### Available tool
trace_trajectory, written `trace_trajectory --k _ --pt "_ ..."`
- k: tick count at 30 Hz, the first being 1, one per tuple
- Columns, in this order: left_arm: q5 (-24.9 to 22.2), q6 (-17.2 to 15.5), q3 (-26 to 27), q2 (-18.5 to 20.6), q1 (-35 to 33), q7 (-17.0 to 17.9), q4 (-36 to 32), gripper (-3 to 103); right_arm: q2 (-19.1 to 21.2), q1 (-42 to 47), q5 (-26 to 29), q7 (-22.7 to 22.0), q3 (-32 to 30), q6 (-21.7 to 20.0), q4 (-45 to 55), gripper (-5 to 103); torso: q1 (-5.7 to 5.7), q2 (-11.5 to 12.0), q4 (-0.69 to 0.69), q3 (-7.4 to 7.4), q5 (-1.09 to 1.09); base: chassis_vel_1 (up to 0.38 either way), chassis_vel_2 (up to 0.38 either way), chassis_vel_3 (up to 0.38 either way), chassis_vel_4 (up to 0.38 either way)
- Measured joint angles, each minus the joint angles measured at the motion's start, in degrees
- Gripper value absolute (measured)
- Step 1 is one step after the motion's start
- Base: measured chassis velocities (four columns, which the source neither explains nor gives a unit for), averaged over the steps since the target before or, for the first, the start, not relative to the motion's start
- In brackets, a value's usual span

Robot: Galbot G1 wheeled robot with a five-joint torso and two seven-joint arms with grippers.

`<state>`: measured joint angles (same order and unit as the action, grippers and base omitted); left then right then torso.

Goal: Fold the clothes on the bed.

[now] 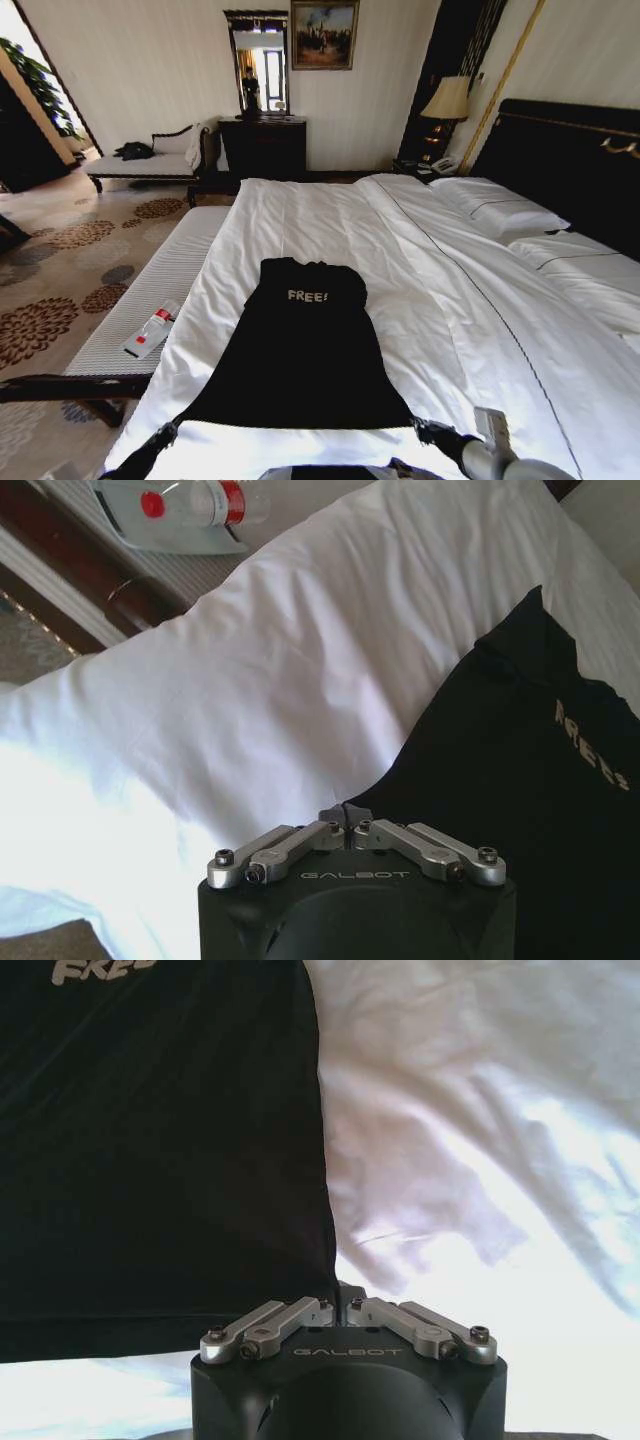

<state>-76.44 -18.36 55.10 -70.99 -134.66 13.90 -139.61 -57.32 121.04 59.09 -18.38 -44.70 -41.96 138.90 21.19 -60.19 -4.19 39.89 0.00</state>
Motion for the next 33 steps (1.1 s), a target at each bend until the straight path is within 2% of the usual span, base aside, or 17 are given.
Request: trace_trajectory --k 16,19,21,23,25,26,27,28,29,31,33 --pt "5.06 -0.41 -4.35 -0.64 1.78 1.09 3.31 0 -0.19 -2.12 -1.25 -1.07 3.88 -0.14 -3.17 1 0.0 0.01 0.0 0.0 0.0 0.0 0.0 0.0 0.0" --pt "5.6 -0.87 -4.85 -0.5 2.24 1.47 3.6 -3 -0.07 -2.19 -1.22 -1.19 4.02 -0.15 -3.25 -2 0.0 0.01 0.0 0.0 0.0 0.0 0.0 0.0 0.0" --pt "6.01 -1.44 -5.23 -0.28 2.71 2.02 3.71 6 0.06 -2.26 -1.23 -1.41 4.12 -0.16 -3.27 2 0.0 0.01 0.01 0.0 0.0 0.0 0.0 0.0 0.0" --pt "6.1 -3.48 -5.64 0.02 3.32 2.92 3.56 17 0.18 -2.76 -0.93 -2.16 4.49 -0.18 -3.27 14 0.0 0.01 0.0 0.0 0.0 0.0 0.0 0.0 0.0" --pt "6.2 -4.01 -5.74 0.06 3.41 3.02 3.49 17 0.19 -2.96 -0.8 -2.39 4.63 -0.18 -3.27 14 0.0 0.01 0.0 0.0 0.0 0.0 0.0 0.0 0.0" --pt "7.26 -4.91 -6.03 0.16 3.57 3.1 3.36 28 0.2 -3.19 -0.6 -2.76 4.88 -0.19 -3.23 20 0.0 0.01 0.0 0.0 0.0 0.0 0.0 0.0 0.0" --pt "7.83 -5.04 -6.12 0.17 3.61 3.1 3.36 28 0.2 -3.2 -0.57 -2.86 4.92 -0.19 -3.16 25 0.0 0.01 0.0 0.0 0.0 0.0 0.0 0.0 0.0" --pt "9.15 -5.1 -6.23 0.26 3.65 3.07 3.49 33 0.2 -3.18 -0.56 -2.99 4.94 -0.2 -2.94 30 0.0 0.01 0.0 0.0 0.0 0.0 0.0 0.0 0.0" --pt "9.15 -5.1 -6.23 0.26 3.65 3.07 3.49 33 0.2 -3.18 -0.56 -2.99 4.94 -0.2 -2.94 30 0.0 0.01 0.0 0.0 0.0 0.0 0.0 0.0 0.0" --pt "10.98 -4.91 -6.12 0.59 3.65 2.92 3.83 44 0.18 -2.79 -0.43 -3.23 4.59 -0.2 -2.25 41 0.0 0.01 0.01 0.0 0.0 0.0 0.0 0.0 0.0" --pt "11.12 -4.85 -6.04 0.65 3.65 2.9 3.86 44 0.17 -2.73 -0.38 -3.27 4.48 -0.2 -2.14 41 0.0 0.01 0.0 0.0 0.0 0.0 0.0 0.0 0.0"
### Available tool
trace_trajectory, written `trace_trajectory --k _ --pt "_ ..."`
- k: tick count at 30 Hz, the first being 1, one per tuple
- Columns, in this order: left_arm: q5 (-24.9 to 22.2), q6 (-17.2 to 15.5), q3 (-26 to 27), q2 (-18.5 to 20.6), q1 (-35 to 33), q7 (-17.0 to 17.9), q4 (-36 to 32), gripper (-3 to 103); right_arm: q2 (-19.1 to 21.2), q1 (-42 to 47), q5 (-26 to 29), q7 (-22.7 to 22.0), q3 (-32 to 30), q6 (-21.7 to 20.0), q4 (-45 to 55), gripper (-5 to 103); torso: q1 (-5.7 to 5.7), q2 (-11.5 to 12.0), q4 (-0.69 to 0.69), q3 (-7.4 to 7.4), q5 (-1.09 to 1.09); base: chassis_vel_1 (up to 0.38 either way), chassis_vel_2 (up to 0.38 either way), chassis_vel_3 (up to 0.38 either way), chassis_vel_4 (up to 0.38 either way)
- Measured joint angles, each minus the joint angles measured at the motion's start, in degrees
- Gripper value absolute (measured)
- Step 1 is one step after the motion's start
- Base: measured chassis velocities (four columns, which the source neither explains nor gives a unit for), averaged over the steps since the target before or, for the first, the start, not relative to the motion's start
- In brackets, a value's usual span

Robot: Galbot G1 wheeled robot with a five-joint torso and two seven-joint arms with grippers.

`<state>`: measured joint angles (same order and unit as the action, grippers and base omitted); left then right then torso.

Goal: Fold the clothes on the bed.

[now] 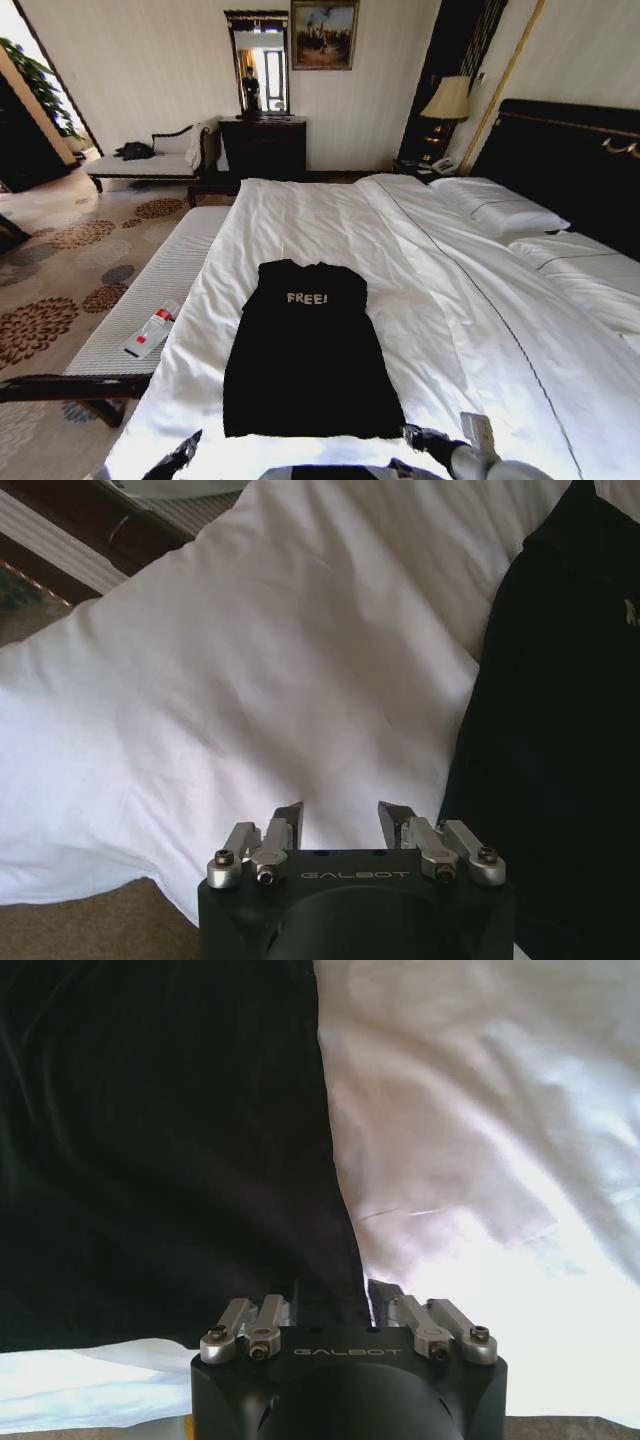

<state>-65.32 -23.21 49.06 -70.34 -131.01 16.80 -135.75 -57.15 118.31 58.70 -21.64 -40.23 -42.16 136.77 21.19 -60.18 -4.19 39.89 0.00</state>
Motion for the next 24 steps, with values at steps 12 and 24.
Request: trace_trajectory --k 12,24 --pt "-2.79 -0.65 6.48 3.93 4.91 1.15 -3.53 97 -0.46 -0.95 1.3 -1.19 -5.3 -0.01 3.66 90 0.01 0.0 0.0 0.0 0.01 0.0 0.0 0.0 0.0" --pt "11.43 2.22 -3.13 17.12 19.92 1.65 -1.17 100 -0.86 -2.98 1.46 -1.06 -6.08 -0.01 4.72 100 0.01 0.0 -0.01 0.0 0.0 0.0 0.0 0.0 0.0"
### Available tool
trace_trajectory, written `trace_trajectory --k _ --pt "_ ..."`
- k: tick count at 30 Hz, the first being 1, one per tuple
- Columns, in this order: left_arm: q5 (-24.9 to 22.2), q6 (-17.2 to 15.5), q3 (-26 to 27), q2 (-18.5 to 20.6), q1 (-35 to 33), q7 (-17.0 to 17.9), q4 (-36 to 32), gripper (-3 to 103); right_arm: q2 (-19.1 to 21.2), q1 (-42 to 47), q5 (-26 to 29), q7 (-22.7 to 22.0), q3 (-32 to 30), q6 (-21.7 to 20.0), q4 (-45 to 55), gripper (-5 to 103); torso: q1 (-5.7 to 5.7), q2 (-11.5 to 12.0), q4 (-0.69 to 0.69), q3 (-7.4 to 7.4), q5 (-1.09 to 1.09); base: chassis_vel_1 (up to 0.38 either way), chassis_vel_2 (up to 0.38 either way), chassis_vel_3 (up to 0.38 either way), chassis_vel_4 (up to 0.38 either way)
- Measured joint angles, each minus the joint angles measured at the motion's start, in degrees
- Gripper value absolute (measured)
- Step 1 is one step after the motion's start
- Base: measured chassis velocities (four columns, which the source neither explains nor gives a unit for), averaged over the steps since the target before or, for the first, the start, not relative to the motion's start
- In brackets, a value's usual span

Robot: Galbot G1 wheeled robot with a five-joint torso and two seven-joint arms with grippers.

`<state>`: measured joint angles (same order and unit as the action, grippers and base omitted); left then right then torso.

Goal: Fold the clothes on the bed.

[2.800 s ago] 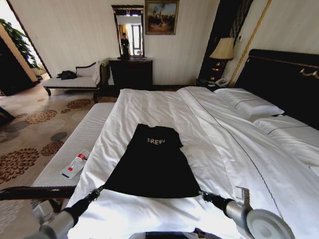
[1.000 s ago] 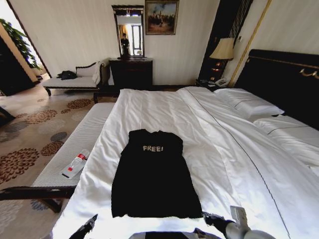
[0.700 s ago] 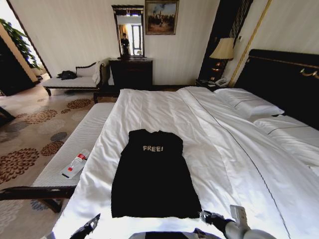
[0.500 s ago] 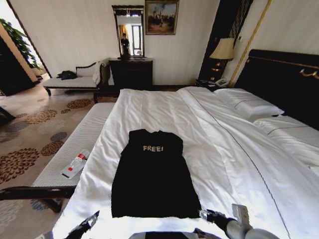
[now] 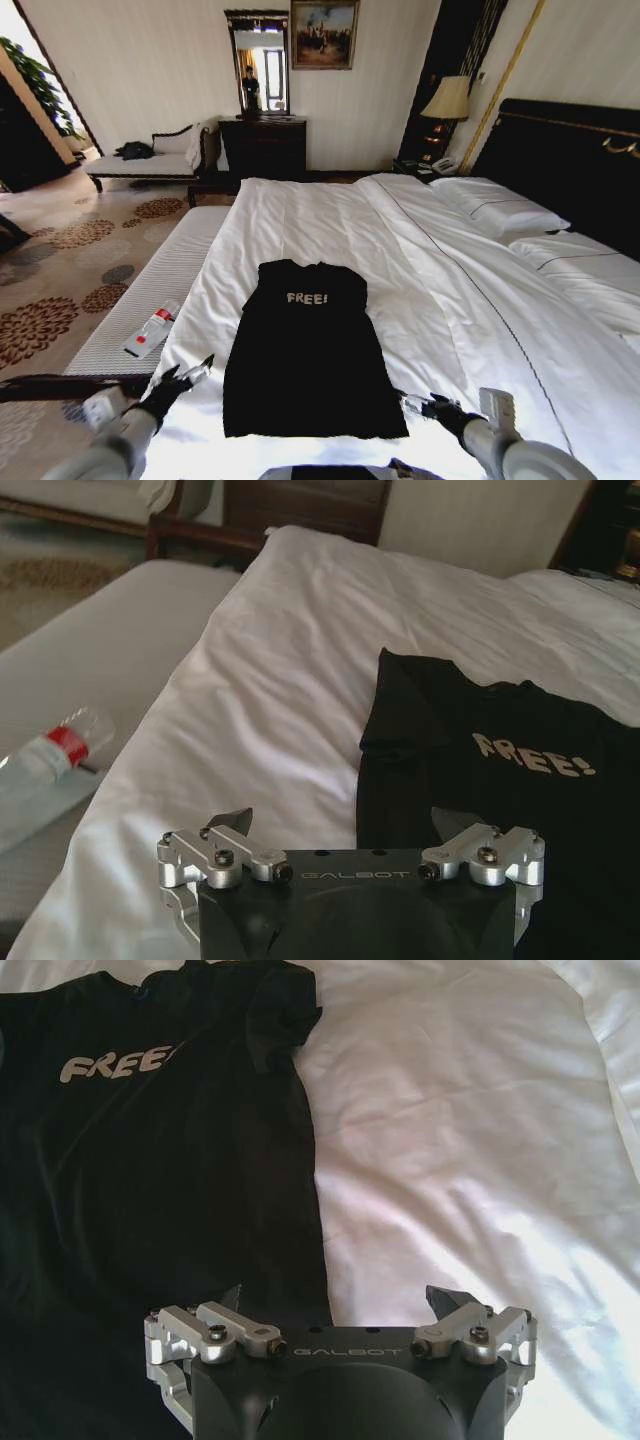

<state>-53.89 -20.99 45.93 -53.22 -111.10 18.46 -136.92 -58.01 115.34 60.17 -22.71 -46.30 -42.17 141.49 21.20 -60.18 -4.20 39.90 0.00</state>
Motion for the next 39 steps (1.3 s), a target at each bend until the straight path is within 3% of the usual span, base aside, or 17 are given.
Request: trace_trajectory --k 2,5,10,13,16,18,21,24,27,33,39 --pt "0.63 0.17 -0.75 0.74 0.84 -0.02 0.7 100 -0.08 -0.06 -0.13 0.02 0.15 0.0 -0.05 100 0.0 0.0 0.0 0.0 0.01 0.0 0.0 0.0 0.0" --pt "3.34 1.18 -6.18 5.65 7.86 -0.11 5.47 100 -0.51 -0.88 -0.61 0.05 1.11 0.01 -0.94 100 0.0 0.0 0.01 0.0 0.01 0.0 0.0 0.0 0.0" --pt "4.8 2.11 -12.51 9.9 16.25 0.39 9.45 100 -1.29 -2.22 -0.89 -0.14 2.65 0.02 -1.95 100 0.0 0.0 0.0 0.0 0.02 0.0 0.0 0.0 0.0" --pt "4.35 2.86 -19.45 13.52 25.8 0.55 14.23 100 -2.78 -3.26 -1.41 -0.24 4.62 0.03 -3.1 100 0.0 0.0 0.0 0.0 0.01 0.0 0.0 0.0 0.0" --pt "3.72 2.96 -22.53 14.61 30.54 0.73 17.16 100 -3.37 -3.67 -1.6 -0.25 5.37 0.03 -3.73 100 0.0 0.0 0.0 0.0 0.01 0.0 0.0 0.0 0.0" --pt "3.78 3.38 -27.96 15.82 38.17 0.73 21.12 100 -4.1 -4.32 -1.66 -0.26 6.12 0.03 -4.7 100 0.0 0.0 0.02 0.0 0.02 0.0 0.0 0.0 0.0" --pt "4.07 3.96 -31.5 16.1 42.46 0.68 23.08 99 -4.58 -4.61 -1.67 -0.27 6.55 0.03 -5.16 100 0.0 0.0 0.01 0.0 0.0 0.0 0.0 0.0 0.0" --pt "6.38 5.98 -39.91 15.71 50.31 -0.44 27.71 98 -5.5 -5.34 -1.64 -0.27 7.36 0.03 -6.11 100 0.01 0.01 -0.01 0.0 0.0 0.0 0.0 0.0 0.0" --pt "7.36 6.56 -42.17 15.37 51.74 -1.1 28.89 98 -5.55 -5.58 -1.52 -0.27 7.39 0.03 -6.35 100 0.01 0.01 -0.01 0.0 0.0 0.0 0.0 0.0 0.0" --pt "18.17 9.96 -48.21 14.07 53.36 -4.74 33.13 98 -4.95 -6.76 0.02 -0.27 6.38 0.03 -7.12 100 -0.01 0.0 0.01 0.0 0.0 0.0 0.0 0.0 0.0" --pt "23.35 11.59 -50.96 12.02 55.1 -5.25 36.11 98 -5.0 -7.33 0.81 -0.27 6.27 0.03 -7.51 100 -0.01 0.0 0.0 0.0 0.0 0.0 0.0 0.0 0.0"
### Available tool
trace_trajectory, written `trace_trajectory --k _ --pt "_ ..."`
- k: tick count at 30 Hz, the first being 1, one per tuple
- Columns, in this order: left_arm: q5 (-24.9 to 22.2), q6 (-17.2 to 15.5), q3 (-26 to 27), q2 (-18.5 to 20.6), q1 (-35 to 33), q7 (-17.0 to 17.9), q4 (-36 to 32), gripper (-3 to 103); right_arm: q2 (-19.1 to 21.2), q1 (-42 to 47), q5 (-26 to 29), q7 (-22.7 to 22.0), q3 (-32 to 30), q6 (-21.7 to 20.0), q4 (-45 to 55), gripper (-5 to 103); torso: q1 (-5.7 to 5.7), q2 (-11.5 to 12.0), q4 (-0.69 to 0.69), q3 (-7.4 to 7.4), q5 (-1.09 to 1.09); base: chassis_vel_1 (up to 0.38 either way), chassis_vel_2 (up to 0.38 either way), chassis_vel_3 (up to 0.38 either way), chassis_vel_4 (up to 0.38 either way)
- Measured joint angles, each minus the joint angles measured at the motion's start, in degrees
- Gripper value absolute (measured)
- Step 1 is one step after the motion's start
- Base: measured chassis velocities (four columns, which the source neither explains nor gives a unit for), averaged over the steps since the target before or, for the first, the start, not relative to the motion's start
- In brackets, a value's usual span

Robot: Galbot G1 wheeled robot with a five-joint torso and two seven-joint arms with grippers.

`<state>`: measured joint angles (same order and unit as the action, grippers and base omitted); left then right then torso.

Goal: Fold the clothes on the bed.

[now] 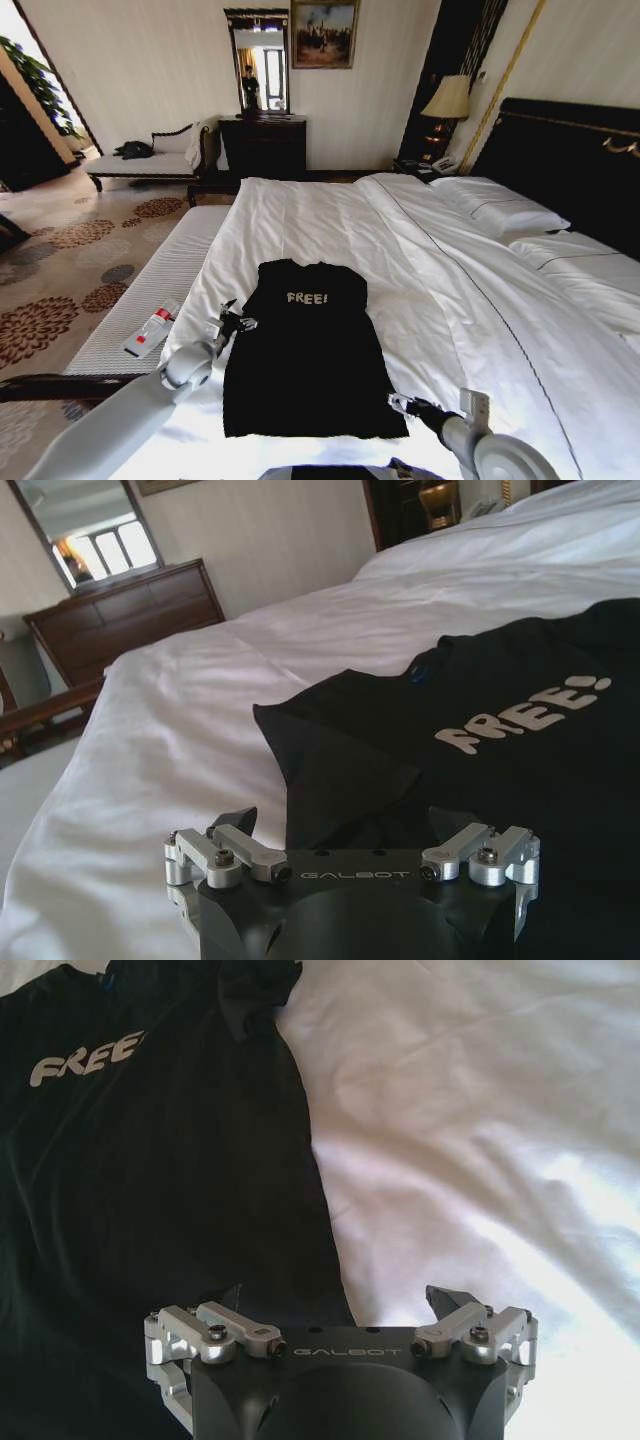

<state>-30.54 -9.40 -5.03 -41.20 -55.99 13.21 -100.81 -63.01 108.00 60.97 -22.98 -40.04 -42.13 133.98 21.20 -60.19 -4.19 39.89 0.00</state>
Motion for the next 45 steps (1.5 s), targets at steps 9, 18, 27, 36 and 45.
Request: trace_trajectory --k 9,18,27,36,45 --pt "2.17 0.83 -2.61 -2.27 2.91 -0.02 3.1 97 0.04 -0.56 0.8 0.03 -0.01 0.0 -0.46 100 0.0 0.0 0.0 0.0 0.0 0.0 0.0 0.0 0.0" --pt "2.64 0.83 -6.7 -5.84 7.67 0.29 7.32 96 0.32 -1.0 2.16 -0.03 -0.28 0.0 -0.65 100 0.0 0.0 0.0 0.0 0.0 0.0 0.0 0.0 0.0" --pt "2.5 0.48 -7.75 -7.4 9.27 1.05 10.06 74 0.58 -1.59 4.04 -0.67 -0.57 0.0 -0.69 100 0.0 0.0 0.0 0.0 0.0 0.0 0.0 0.0 0.0" --pt "2.06 0.48 -7.1 -8.21 9.01 1.23 10.69 41 0.19 -1.93 4.42 -0.98 -0.09 0.0 -0.75 100 0.0 0.0 0.0 0.0 0.0 0.0 0.0 0.0 0.0" --pt "1.2 0.61 -6.14 -9.41 8.75 1.38 11.83 9 0.15 -1.89 4.62 -0.99 -0.24 0.0 -0.69 100 0.0 0.0 0.0 0.0 0.0 0.0 0.0 0.0 0.0"
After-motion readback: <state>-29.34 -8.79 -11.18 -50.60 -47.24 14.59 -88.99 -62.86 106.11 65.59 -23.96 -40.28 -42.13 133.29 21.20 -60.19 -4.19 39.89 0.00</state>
